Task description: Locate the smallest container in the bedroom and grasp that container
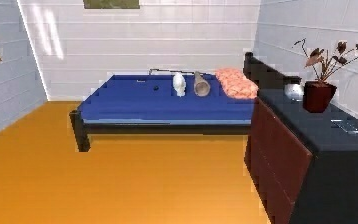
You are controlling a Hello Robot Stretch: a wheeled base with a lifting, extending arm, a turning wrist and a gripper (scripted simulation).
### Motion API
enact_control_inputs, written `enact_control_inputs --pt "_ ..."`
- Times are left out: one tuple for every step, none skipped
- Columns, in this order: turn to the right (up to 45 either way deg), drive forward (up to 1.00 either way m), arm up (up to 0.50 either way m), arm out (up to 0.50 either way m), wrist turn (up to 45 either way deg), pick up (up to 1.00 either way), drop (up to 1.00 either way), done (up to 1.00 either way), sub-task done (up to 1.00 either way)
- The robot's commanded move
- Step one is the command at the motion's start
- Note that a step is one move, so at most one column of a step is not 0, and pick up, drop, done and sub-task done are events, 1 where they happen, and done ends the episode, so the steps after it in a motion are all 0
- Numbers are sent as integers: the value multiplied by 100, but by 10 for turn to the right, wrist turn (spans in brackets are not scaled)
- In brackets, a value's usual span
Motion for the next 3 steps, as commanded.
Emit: enact_control_inputs --pt "60 0 0 0 0 0 0 0 0" --pt "0 95 0 0 0 0 0 0 0" --pt "-390 0 0 0 0 0 0 0 0"
